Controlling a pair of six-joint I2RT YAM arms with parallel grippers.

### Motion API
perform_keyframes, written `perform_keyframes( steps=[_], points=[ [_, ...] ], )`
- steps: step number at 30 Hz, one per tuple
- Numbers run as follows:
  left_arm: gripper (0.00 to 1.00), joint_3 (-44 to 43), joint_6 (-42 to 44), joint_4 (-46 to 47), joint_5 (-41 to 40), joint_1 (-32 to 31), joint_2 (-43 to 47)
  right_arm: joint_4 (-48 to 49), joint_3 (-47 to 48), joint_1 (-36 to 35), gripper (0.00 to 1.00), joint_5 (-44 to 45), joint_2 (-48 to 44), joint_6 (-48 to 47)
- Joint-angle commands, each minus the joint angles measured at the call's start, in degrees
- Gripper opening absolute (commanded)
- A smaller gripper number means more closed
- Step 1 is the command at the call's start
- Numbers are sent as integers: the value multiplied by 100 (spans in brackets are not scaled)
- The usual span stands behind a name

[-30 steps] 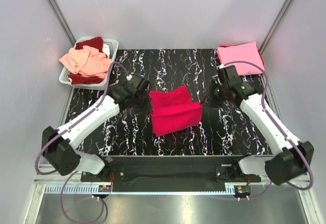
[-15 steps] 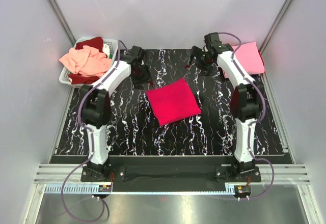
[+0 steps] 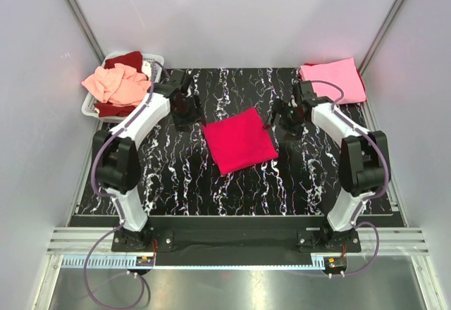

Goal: Fold and stack the t-shirts
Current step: Fold the tshirt, then neatly place the folded tshirt to the corner

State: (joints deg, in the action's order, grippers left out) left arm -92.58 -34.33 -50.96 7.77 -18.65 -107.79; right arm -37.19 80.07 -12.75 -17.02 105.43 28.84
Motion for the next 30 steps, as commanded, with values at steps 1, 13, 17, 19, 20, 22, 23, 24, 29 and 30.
perform_keyframes(
  steps=[1, 13, 17, 19, 20, 22, 23, 24, 29, 30],
  points=[
    [66, 616, 57, 244, 102, 2, 731, 1097, -991, -34, 99, -249, -540, 314],
    [65, 2340, 260, 341, 128, 2, 2640, 2128, -2435, -324, 76, -461, -426, 553],
    [64, 2437, 260, 192, 76, 2, 2947, 2190, -2479, -438, 59, -645, -497, 623],
    [65, 2490, 260, 174, 41, 2, 3122, 2216, -2479, -753, 47, -619, -488, 710],
    [64, 2542, 251, 148, 32, 2, 3167, 2207, -2479, -859, 43, -575, -471, 754],
    [64, 2578, 242, 113, 23, 2, 3272, 2312, -2470, -1166, 37, -557, -444, 1008],
    [64, 2613, 242, 60, 23, 2, 3351, 2356, -2461, -1481, 36, -557, -453, 1114],
    [64, 2622, 260, 34, 14, 2, 3404, 2383, -2444, -1632, 36, -549, -453, 1211],
    [64, 2718, 374, -185, -118, 2, 3668, 2244, -2357, -2064, 52, -383, -777, 1467],
    [64, 2745, 391, -212, -135, 2, 3712, 2086, -2304, -2056, 62, -260, -865, 1414]
  ],
)
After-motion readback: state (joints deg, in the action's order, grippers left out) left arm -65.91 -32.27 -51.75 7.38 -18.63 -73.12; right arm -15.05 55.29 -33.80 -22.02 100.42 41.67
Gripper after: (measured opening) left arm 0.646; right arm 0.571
